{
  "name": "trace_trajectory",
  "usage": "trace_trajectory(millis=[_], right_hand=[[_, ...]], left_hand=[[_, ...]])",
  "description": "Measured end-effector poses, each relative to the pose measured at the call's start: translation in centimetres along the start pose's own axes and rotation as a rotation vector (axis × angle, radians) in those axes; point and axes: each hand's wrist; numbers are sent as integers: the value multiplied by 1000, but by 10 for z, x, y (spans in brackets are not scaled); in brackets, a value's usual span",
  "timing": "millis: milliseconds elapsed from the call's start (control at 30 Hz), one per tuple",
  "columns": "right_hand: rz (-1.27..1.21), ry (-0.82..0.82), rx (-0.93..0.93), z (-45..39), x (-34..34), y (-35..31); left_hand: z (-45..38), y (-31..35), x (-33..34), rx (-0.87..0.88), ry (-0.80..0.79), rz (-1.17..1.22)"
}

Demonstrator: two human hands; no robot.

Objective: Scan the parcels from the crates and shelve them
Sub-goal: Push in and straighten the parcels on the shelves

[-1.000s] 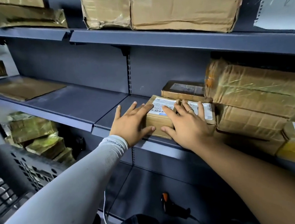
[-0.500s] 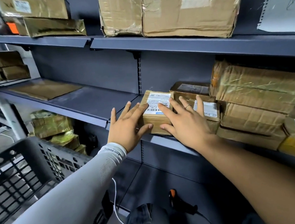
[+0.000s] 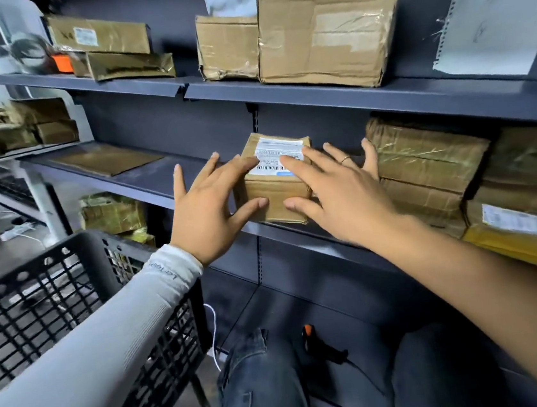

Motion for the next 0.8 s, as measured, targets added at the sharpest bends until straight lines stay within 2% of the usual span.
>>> trace_trajectory(millis=[267, 533, 800], right_hand=[[16, 75, 11, 50, -70, 17], [109, 122, 112, 72, -123, 60], [139, 151, 195, 72, -157, 95]], left_hand=[[7, 62, -38, 100, 128, 155], [-31, 120, -36, 179, 142, 331], [-77, 165, -27, 249, 156, 387]])
Point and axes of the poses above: each hand's wrist, its own z-axis away from the middle knuckle, its own x-axis out of the palm, y = z × x, and after that the axes turned 1 degree about -z, right-handed
